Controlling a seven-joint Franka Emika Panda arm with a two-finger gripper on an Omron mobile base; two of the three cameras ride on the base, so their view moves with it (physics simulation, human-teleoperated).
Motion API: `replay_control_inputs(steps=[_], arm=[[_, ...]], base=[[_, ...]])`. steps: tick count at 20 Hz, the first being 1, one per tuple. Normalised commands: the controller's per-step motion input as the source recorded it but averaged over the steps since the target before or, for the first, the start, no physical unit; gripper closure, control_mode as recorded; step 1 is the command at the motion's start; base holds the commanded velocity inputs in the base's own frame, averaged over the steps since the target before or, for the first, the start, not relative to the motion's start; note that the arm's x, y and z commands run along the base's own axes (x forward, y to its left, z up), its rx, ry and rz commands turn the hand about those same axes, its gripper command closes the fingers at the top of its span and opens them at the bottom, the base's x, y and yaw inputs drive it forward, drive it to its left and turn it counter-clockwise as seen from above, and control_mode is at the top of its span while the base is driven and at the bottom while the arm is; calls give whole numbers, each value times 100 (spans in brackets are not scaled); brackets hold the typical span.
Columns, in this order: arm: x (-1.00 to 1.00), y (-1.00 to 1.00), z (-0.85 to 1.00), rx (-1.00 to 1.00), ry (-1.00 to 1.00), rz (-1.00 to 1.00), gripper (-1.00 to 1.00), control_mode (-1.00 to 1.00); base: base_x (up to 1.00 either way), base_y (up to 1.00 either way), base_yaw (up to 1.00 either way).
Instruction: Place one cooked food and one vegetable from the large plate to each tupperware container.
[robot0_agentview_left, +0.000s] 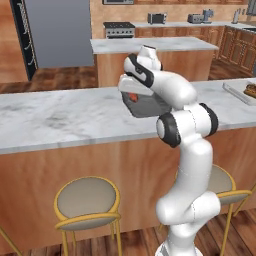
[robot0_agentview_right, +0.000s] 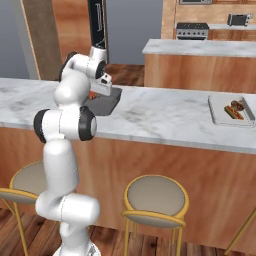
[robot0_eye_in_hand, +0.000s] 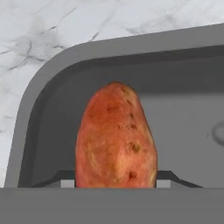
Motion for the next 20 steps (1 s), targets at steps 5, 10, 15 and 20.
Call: replay_control_inputs(steps=[5, 10, 15, 20], arm=[[-29, 0, 0, 0, 2, 0, -100, -100], [-22, 0, 0, 0, 0, -1, -100, -100], [-30, 0, 25, 0, -1, 0, -100, -100], [-82, 0, 32, -1, -9, -1, -100, -100]], base=[[0, 0, 0], [0, 0, 0], [0, 0, 0], [0, 0, 0]])
